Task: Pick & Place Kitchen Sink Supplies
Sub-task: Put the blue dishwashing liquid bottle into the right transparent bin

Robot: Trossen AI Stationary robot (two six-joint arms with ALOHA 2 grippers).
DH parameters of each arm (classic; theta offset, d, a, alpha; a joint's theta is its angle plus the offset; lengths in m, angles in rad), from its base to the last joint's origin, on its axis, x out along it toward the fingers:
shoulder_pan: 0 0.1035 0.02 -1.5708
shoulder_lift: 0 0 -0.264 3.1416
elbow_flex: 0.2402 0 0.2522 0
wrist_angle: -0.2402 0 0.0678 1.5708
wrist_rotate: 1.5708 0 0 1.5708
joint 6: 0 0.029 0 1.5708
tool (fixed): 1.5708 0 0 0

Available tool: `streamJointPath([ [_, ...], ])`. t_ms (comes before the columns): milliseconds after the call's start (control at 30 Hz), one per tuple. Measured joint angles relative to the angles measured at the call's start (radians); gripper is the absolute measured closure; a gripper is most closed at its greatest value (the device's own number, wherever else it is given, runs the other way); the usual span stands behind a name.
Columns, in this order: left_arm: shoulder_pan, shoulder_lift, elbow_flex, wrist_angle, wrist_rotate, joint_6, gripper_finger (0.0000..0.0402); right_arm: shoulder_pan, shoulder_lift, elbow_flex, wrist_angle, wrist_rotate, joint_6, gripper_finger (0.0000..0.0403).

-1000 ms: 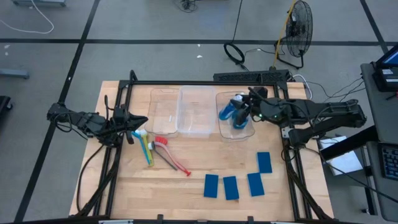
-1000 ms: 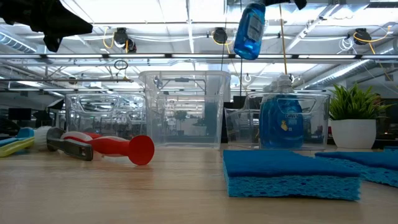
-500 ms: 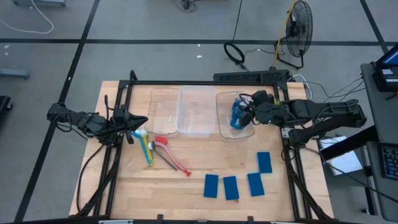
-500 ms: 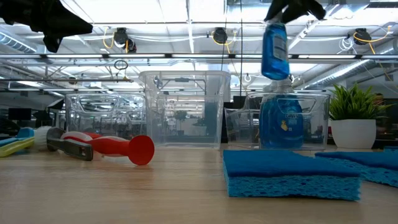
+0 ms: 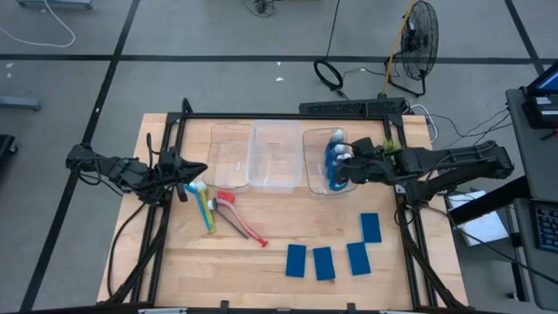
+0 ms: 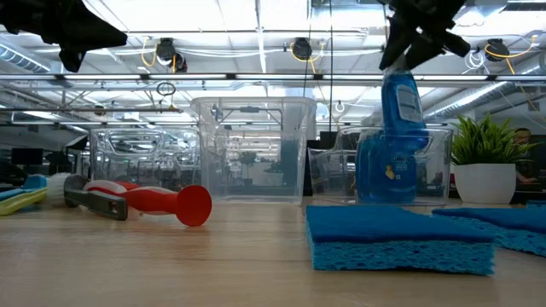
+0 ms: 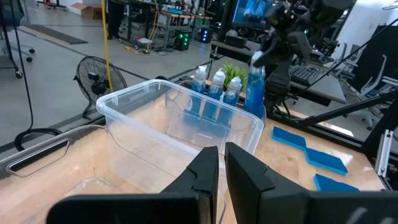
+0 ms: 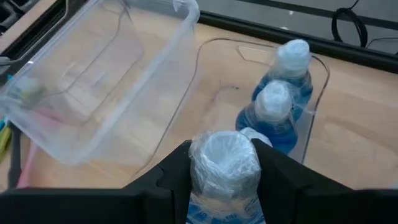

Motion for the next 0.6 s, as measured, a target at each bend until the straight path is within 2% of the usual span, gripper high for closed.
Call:
streamJointPath([
  [233, 0.0, 0.0, 0.0, 0.0, 0.0, 0.0, 0.0369, 0.0, 0.0, -0.068, 0.089, 0.027, -0.001, 0.0272],
  [600, 0.0, 0.0, 0.0, 0.0, 0.0, 0.003, 0.0369, 0.0, 0.0, -0.138, 0.096, 0.035, -0.012, 0.0272],
])
